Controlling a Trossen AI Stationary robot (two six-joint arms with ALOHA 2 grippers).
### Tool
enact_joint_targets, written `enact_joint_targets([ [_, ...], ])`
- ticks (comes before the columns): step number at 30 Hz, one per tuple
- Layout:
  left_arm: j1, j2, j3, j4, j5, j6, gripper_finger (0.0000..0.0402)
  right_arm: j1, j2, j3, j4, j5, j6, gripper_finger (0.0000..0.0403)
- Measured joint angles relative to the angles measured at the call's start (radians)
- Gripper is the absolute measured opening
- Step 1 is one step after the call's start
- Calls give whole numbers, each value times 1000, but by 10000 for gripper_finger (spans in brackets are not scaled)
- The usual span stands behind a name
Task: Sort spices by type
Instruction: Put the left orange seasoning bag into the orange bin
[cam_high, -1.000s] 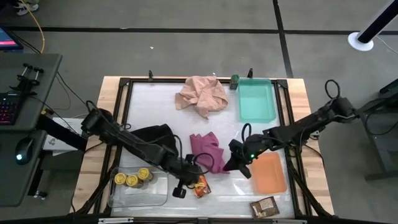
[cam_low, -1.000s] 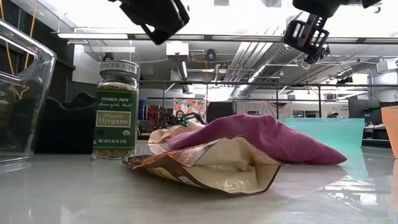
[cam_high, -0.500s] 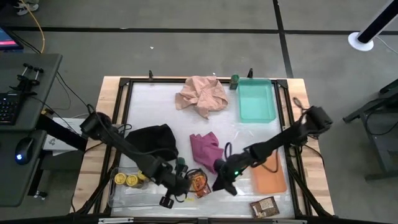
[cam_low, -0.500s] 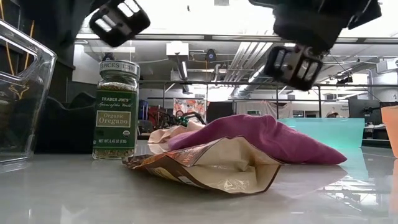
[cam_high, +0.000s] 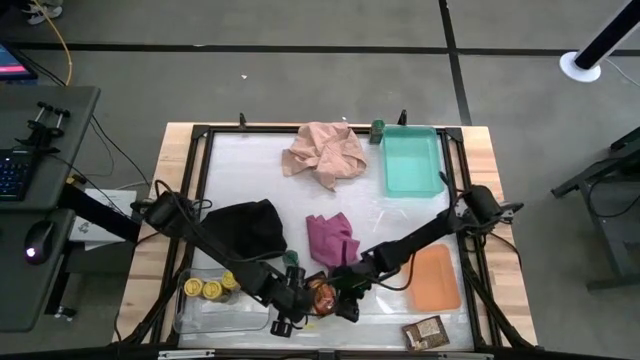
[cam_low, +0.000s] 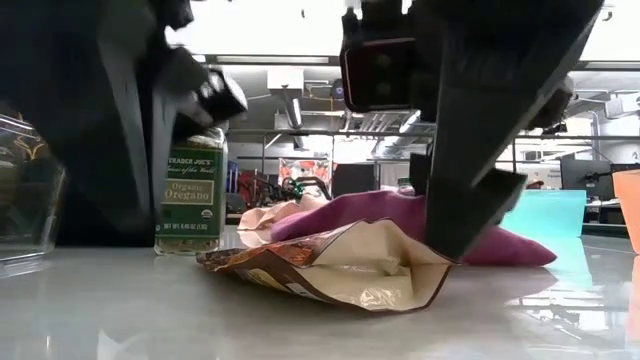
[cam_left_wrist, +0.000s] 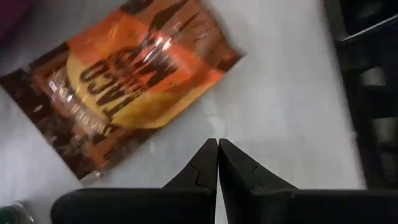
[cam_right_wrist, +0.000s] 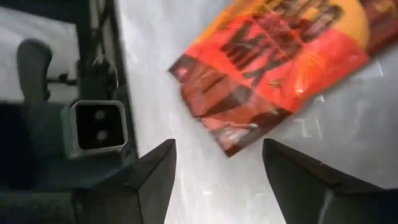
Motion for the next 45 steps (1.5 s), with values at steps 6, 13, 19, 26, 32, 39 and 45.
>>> enact_joint_targets([
  [6,16,59,0,105,-4,10,0,-1,11,1,30,115,118,236],
  [13,31,100,0,195,-10,26,0,7,32,0,67,126,185,214],
  [19,49,100,0,218,-86,63,0,9,37,0,65,161,186,89],
  [26,60,32,44,39,-11,43,0,12,-14,0,15,112,126,7],
  [32,41,-153,47,-136,-46,53,0,56,-225,0,-246,117,68,3],
  [39,35,-322,47,-176,-291,87,0,166,-538,1,-742,314,280,2],
  [45,78,-345,47,-102,-323,88,0,300,-667,0,-1157,387,614,1],
])
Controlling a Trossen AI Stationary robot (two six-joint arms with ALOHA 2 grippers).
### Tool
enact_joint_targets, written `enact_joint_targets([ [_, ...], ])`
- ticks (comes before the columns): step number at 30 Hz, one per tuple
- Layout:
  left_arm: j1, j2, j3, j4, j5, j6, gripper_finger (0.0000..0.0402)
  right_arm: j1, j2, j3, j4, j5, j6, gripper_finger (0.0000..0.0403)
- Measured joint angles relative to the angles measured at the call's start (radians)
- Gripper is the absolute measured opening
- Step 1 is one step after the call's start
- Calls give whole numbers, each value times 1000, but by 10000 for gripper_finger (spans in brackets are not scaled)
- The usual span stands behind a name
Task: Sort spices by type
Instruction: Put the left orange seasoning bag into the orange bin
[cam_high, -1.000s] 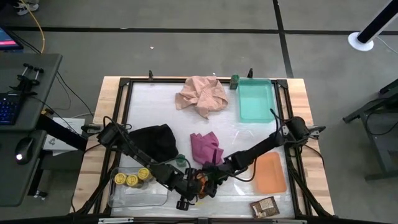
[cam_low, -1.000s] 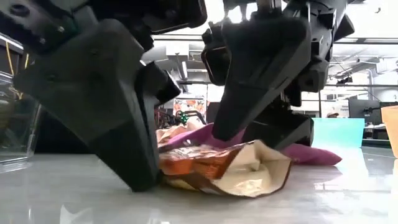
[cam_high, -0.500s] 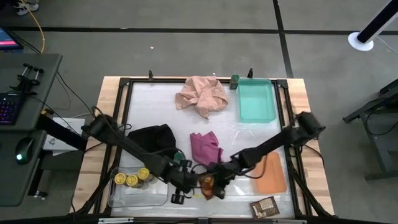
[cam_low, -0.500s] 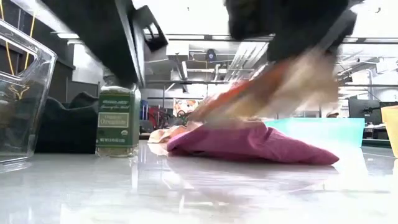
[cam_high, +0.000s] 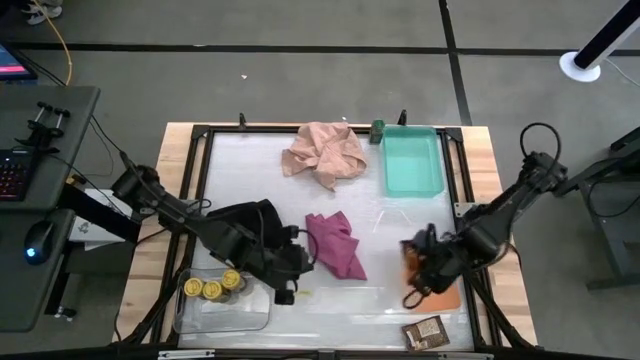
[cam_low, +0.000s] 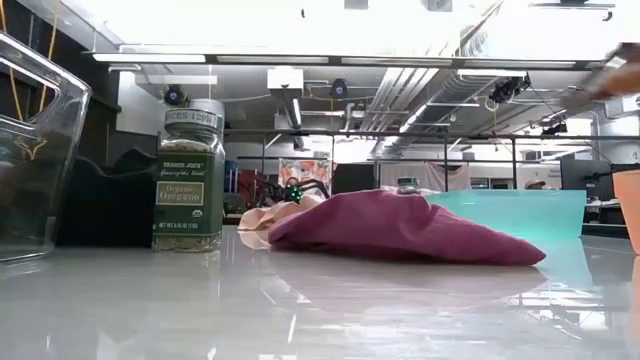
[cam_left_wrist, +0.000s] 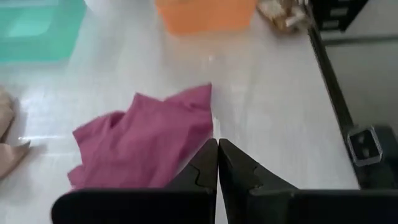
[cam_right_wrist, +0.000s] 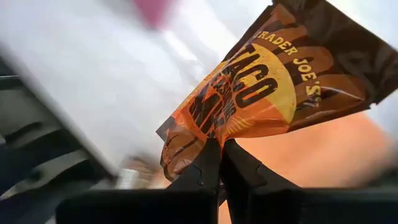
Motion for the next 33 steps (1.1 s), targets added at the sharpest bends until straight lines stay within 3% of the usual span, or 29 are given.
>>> enact_joint_targets([
  [6,26,0,0,52,2,1,0,73,-13,-8,-217,-46,178,1],
  [9,29,0,0,54,6,0,0,84,-13,-71,-131,-113,191,1],
  [13,25,0,0,53,31,-12,0,107,-12,-211,125,-185,206,0],
  [18,15,0,0,53,38,-45,0,108,-11,-299,283,-114,232,0],
  [27,15,0,0,52,39,-62,0,108,-11,-312,285,-45,206,3],
  [33,15,0,0,52,39,-62,0,109,-11,-312,293,-44,179,48],
])
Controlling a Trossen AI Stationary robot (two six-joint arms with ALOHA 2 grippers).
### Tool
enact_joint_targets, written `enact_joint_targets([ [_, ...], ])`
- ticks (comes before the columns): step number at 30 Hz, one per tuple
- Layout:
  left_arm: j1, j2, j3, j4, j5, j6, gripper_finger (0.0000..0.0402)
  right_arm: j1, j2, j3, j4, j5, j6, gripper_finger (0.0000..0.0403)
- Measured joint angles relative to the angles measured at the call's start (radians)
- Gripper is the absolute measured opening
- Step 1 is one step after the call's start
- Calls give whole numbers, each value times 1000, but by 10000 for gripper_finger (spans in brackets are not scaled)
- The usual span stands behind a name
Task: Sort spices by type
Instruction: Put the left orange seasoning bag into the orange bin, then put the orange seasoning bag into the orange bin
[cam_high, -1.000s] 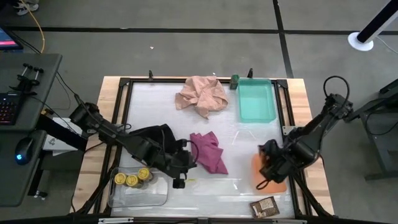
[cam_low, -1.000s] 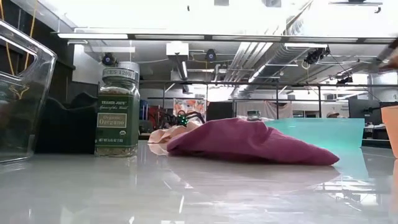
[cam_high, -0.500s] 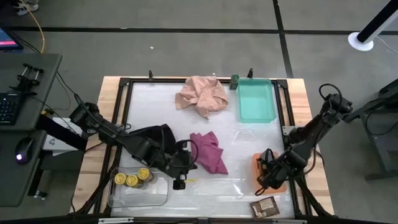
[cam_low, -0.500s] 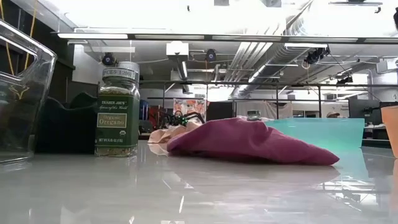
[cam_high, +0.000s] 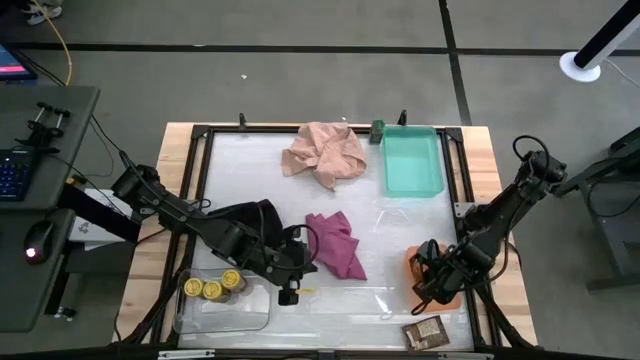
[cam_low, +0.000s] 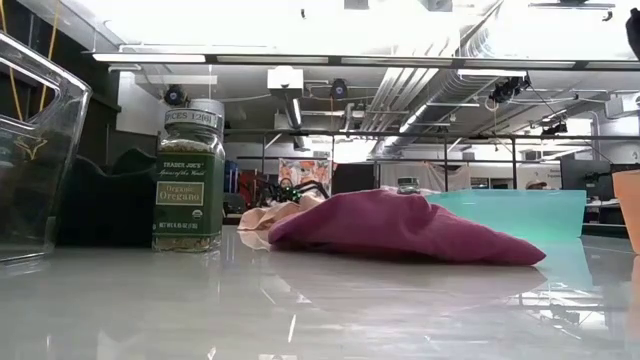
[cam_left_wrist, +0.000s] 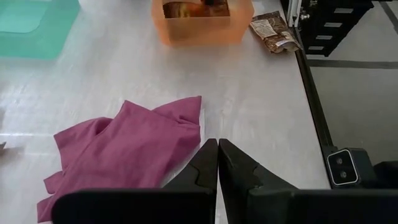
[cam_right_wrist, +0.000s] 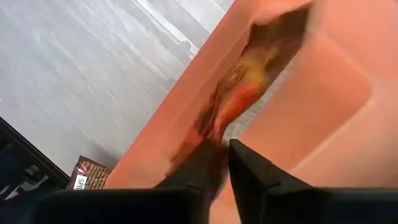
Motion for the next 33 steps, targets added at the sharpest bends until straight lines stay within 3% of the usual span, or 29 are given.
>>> enact_joint_targets([
  [8,0,0,0,-6,0,1,0,-1,-3,14,-18,-12,-25,149],
  [12,1,0,0,-9,0,22,0,-3,-24,54,-85,-60,-57,176],
  [17,2,0,0,-18,0,27,0,17,-53,122,-70,-93,-67,175],
  [23,2,0,0,-46,2,26,0,35,-11,134,412,-114,-179,151],
  [28,2,0,0,-47,5,27,0,0,135,134,589,-294,-426,140],
  [33,2,0,0,-47,6,27,0,-47,273,136,593,-377,-676,140],
])
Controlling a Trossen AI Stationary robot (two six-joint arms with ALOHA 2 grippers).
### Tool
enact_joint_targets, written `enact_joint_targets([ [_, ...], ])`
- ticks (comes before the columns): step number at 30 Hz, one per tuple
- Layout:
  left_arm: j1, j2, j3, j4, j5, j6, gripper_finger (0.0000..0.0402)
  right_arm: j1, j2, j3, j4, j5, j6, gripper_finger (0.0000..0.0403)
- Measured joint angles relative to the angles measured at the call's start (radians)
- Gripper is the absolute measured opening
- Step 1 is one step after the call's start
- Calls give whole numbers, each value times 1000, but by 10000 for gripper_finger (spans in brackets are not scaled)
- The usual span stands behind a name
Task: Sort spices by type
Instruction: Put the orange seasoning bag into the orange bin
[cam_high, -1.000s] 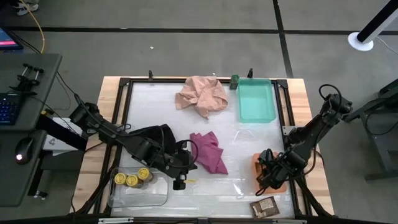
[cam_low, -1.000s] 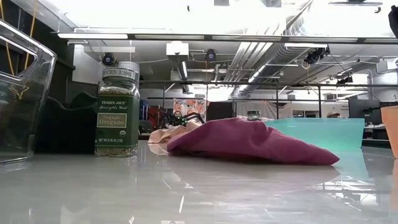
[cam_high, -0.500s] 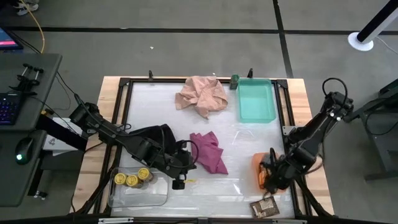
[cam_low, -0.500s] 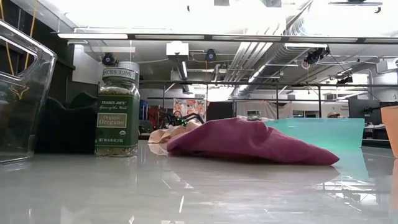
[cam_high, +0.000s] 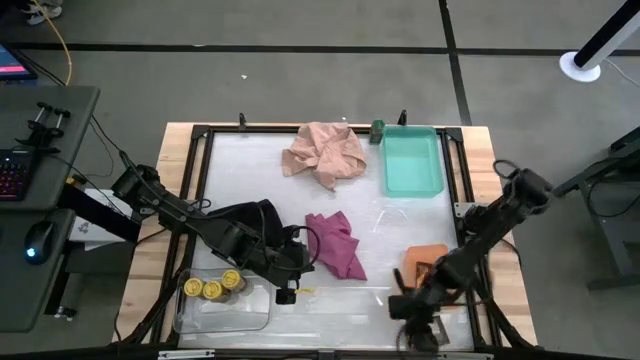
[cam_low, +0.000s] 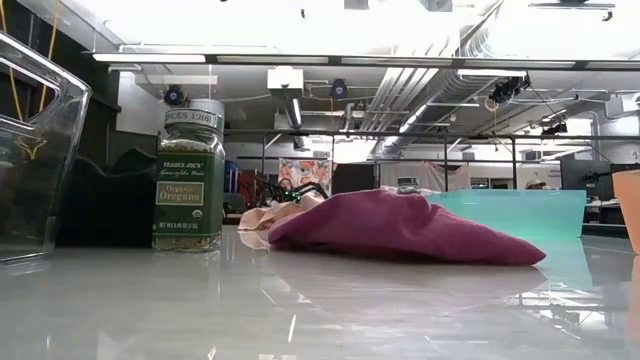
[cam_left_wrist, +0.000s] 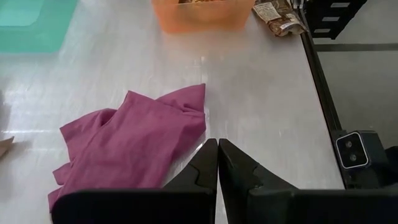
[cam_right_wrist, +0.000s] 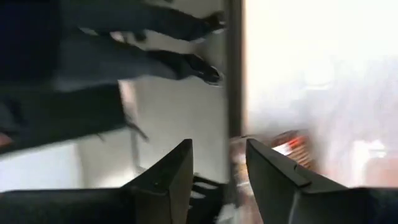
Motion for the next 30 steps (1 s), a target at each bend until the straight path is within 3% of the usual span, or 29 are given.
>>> enact_joint_targets([
  [8,0,0,0,0,1,-16,0,-63,135,61,-113,-46,-361,140],
  [15,0,0,0,1,2,-28,0,-67,180,72,-182,-132,-594,140],
  [30,0,0,0,1,2,-55,0,-67,181,71,-188,-69,-797,140],
])
